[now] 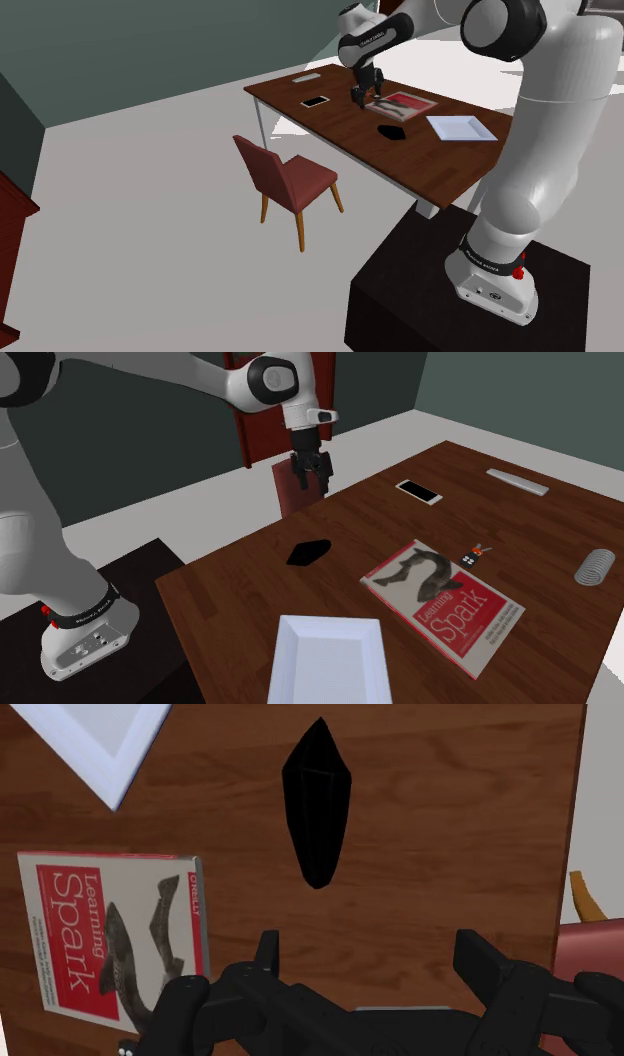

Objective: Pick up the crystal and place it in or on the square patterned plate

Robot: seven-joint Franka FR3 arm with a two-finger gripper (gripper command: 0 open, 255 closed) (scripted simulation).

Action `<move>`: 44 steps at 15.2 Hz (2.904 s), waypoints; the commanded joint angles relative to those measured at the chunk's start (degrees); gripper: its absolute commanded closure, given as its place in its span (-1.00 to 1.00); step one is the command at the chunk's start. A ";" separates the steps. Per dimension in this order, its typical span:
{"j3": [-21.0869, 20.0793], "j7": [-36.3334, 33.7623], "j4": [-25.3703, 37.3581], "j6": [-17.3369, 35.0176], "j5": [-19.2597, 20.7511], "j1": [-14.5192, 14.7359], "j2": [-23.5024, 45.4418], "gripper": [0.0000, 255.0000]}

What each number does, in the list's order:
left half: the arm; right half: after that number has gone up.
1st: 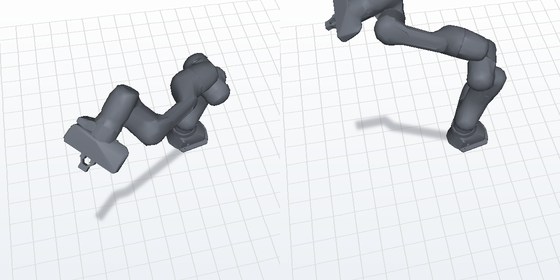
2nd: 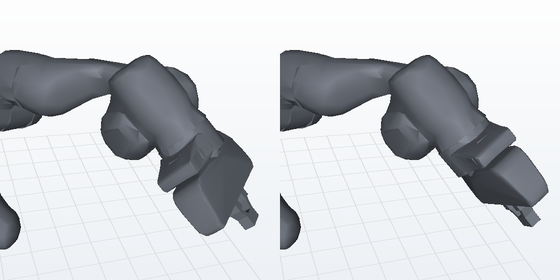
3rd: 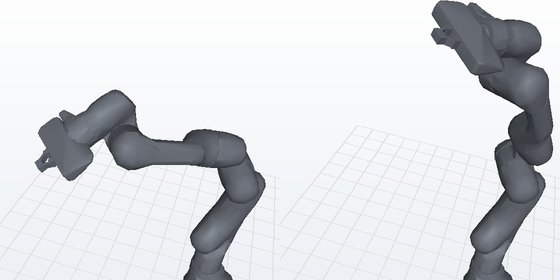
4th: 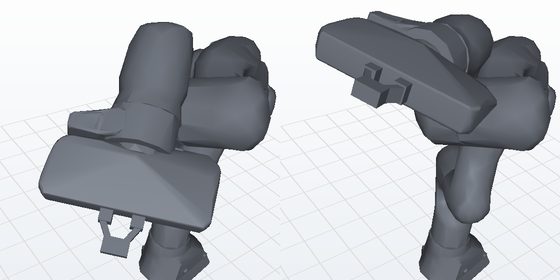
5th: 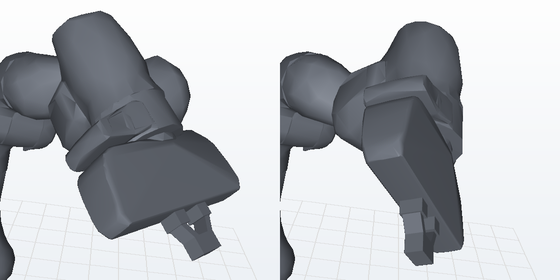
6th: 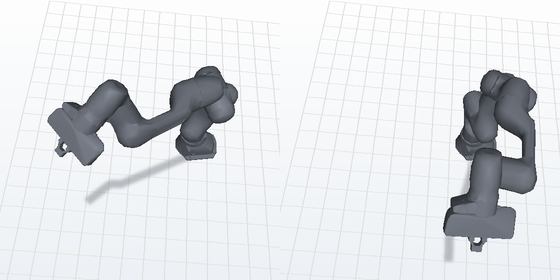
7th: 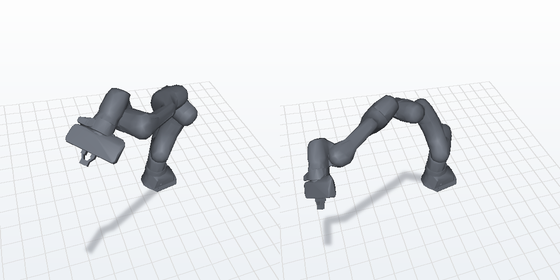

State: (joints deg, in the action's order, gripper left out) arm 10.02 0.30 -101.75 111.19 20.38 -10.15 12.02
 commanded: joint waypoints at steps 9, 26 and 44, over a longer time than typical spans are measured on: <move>1.23 0.02 0.42 5.12 0.63 -1.91 6.12 -1.00; 1.23 0.02 0.44 5.10 0.63 -1.90 6.13 1.00; 1.54 14.99 -7.60 6.83 -7.79 -9.47 8.12 -1.00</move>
State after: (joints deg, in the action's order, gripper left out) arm 11.55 15.25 -109.33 117.90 12.59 -19.58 20.07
